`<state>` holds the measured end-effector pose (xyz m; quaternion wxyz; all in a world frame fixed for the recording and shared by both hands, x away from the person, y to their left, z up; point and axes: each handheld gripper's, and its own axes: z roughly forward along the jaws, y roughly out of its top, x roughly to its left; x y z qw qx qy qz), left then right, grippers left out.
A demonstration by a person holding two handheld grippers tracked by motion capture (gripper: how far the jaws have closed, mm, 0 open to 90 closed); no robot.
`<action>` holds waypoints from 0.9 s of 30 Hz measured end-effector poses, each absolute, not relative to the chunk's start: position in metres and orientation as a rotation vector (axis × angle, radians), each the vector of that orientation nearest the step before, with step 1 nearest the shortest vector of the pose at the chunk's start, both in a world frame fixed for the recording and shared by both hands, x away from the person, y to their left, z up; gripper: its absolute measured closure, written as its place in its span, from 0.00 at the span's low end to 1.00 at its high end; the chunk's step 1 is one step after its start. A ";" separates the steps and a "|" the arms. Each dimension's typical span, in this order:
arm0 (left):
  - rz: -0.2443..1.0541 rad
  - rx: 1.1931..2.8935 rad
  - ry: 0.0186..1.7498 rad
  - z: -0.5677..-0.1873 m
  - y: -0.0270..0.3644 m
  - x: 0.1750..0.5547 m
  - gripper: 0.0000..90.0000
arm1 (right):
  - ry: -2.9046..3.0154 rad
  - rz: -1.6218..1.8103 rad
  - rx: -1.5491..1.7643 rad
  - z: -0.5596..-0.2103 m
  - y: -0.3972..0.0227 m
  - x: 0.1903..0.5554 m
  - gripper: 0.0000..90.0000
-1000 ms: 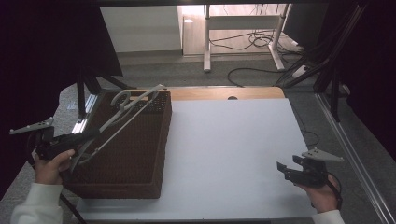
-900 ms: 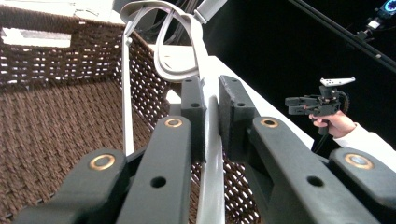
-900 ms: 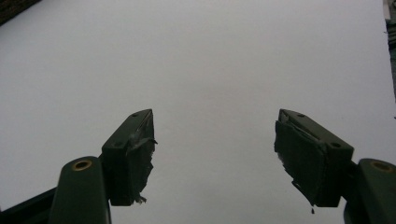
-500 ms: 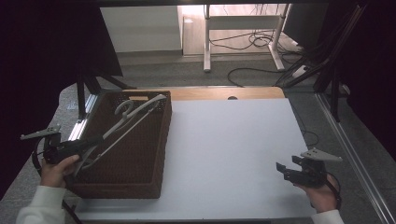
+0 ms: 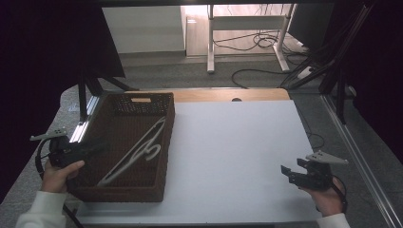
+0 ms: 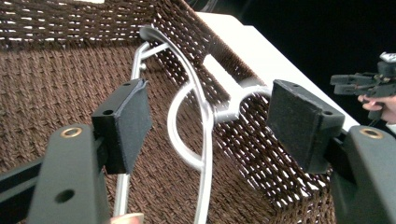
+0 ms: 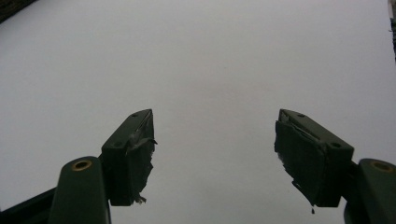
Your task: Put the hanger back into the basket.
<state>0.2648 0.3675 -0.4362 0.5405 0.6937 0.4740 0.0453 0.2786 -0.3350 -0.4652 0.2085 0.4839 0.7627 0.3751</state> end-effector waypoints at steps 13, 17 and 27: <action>0.198 1.710 1.167 -0.418 0.321 0.254 0.31 | 2.132 1.050 1.338 -0.465 -0.334 0.277 0.32; 0.188 1.760 1.123 -0.416 0.300 0.250 0.31 | 2.139 1.052 1.322 -0.464 -0.332 0.277 0.32; 0.263 1.844 1.082 -0.415 0.257 0.236 0.31 | 2.157 1.063 1.302 -0.465 -0.329 0.276 0.32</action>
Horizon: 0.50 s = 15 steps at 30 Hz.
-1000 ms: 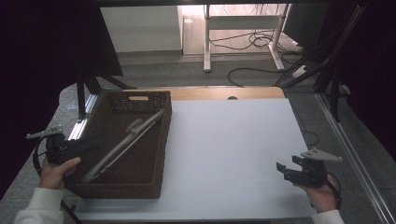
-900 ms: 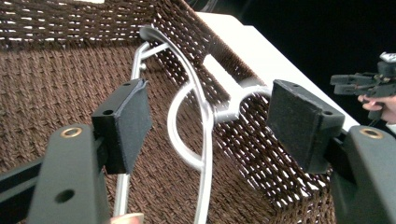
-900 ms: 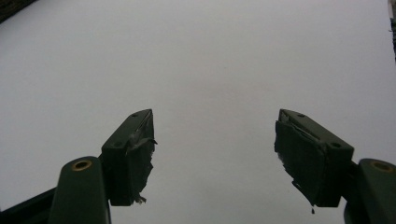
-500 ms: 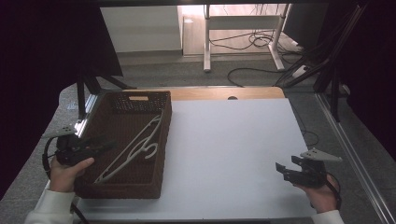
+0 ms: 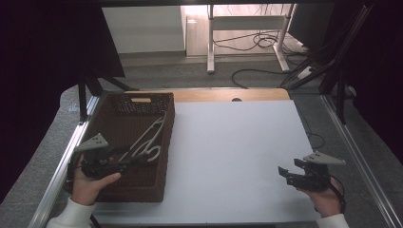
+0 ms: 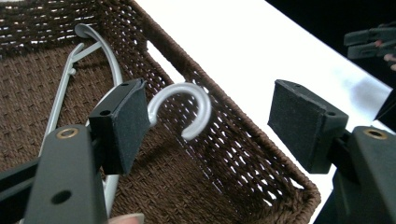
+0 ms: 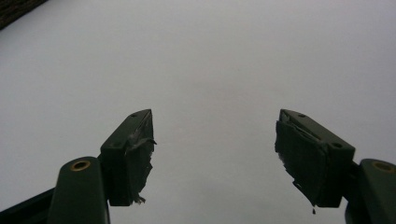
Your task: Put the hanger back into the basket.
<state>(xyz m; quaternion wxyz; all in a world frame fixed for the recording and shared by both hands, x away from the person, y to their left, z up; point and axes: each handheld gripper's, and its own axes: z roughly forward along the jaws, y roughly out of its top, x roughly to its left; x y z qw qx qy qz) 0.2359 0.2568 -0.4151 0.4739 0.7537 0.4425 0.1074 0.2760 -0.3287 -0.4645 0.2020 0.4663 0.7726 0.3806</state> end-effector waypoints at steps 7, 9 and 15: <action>0.300 1.862 1.089 -0.421 0.249 0.223 0.31 | 2.174 1.069 1.272 -0.465 -0.327 0.275 0.32; 0.300 1.861 1.087 -0.422 0.247 0.221 0.31 | 2.177 1.072 1.267 -0.465 -0.326 0.275 0.32; 0.314 1.866 1.081 -0.421 0.246 0.221 0.31 | 2.179 1.080 1.256 -0.464 -0.326 0.274 0.31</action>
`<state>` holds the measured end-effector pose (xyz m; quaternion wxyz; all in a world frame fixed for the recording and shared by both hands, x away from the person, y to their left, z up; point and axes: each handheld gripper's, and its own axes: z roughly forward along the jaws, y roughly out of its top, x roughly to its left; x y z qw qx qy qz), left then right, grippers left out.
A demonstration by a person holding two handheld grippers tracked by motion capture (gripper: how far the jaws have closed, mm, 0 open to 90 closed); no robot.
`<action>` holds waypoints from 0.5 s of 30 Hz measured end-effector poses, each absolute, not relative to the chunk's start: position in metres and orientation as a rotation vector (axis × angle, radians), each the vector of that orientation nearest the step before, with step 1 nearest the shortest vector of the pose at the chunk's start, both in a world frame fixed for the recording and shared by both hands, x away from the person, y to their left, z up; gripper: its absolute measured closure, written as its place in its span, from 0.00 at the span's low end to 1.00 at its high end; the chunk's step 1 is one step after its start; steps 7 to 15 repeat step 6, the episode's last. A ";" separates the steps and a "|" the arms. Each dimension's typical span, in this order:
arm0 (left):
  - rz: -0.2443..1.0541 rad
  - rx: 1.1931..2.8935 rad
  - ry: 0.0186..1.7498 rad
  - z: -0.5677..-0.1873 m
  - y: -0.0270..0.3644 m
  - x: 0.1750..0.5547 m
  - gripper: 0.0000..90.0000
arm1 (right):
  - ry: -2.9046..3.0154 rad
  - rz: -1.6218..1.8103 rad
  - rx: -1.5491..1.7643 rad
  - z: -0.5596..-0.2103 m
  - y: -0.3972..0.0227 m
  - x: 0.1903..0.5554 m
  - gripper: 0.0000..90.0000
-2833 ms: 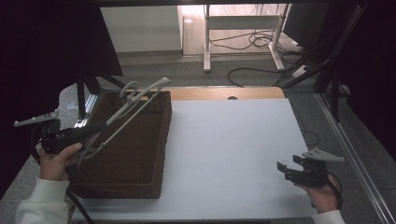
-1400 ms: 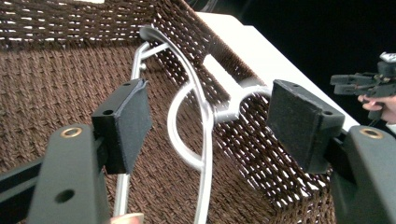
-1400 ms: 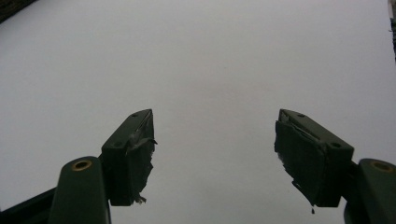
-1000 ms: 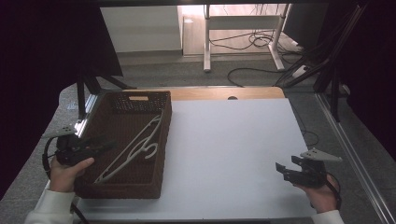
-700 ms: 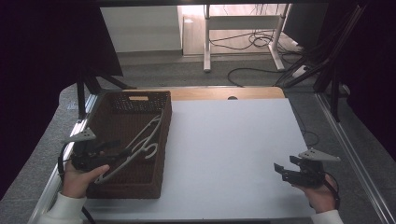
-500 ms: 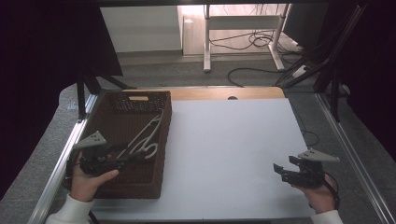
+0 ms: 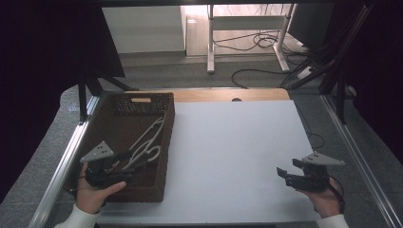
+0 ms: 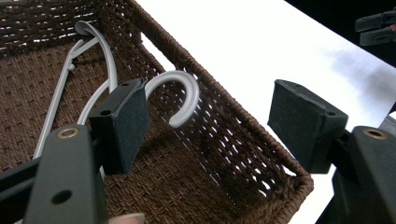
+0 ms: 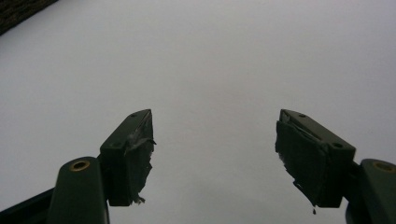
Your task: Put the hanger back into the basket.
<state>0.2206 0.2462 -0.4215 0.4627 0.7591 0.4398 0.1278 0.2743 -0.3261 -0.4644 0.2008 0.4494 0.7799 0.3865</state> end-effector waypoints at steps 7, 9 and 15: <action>0.330 1.851 1.086 -0.422 0.249 0.219 0.31 | 2.195 1.093 1.217 -0.465 -0.324 0.274 0.31; 0.330 1.851 1.086 -0.422 0.249 0.219 0.31 | 2.195 1.093 1.217 -0.465 -0.324 0.274 0.31; 0.330 1.851 1.086 -0.422 0.249 0.219 0.31 | 2.195 1.093 1.217 -0.465 -0.324 0.274 0.31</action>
